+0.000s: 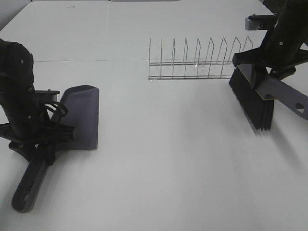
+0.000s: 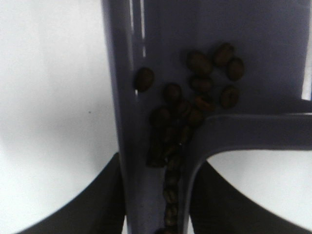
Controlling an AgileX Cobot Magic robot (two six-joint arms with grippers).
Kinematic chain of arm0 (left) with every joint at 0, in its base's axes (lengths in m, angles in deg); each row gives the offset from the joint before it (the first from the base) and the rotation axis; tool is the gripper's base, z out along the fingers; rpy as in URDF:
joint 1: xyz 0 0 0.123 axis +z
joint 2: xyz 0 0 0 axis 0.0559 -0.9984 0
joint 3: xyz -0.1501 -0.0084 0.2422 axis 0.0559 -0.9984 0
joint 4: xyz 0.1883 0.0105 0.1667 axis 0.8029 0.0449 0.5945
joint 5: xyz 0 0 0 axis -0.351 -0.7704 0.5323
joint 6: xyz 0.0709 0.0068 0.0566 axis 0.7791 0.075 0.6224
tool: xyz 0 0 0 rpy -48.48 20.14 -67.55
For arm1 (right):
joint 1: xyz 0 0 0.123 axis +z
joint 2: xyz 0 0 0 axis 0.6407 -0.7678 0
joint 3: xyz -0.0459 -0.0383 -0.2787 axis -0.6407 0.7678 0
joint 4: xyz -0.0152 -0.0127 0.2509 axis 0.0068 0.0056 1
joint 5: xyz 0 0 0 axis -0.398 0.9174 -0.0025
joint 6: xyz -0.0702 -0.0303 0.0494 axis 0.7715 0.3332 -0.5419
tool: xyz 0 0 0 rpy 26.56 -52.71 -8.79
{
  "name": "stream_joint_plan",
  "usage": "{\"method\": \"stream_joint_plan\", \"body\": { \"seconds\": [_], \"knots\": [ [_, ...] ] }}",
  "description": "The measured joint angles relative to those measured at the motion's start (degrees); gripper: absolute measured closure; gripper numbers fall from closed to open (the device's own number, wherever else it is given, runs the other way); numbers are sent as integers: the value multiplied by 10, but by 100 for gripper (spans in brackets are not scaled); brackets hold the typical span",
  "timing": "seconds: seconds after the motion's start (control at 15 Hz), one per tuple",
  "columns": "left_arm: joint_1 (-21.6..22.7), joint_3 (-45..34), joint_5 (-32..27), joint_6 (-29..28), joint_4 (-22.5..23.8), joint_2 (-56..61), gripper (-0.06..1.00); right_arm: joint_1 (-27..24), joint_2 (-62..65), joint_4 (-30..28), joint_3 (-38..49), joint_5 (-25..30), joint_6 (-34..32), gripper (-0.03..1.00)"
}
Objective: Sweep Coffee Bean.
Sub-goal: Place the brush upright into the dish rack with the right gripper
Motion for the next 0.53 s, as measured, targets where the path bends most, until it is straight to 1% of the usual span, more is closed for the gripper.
{"method": "stream_joint_plan", "body": {
  "seconds": [0.07,0.13,0.33,0.53],
  "knots": [
    [0,0,0,0,0,0,62,0,-21,0,-30,1,0,60],
    [0,0,0,0,0,0,62,0,-54,-1,-81,7,-1,60],
    [0,0,0,0,0,0,62,1,-121,-2,-191,44,-3,60],
    [0,0,0,0,0,0,62,1,-185,-4,-298,51,-15,60]
  ]
}}
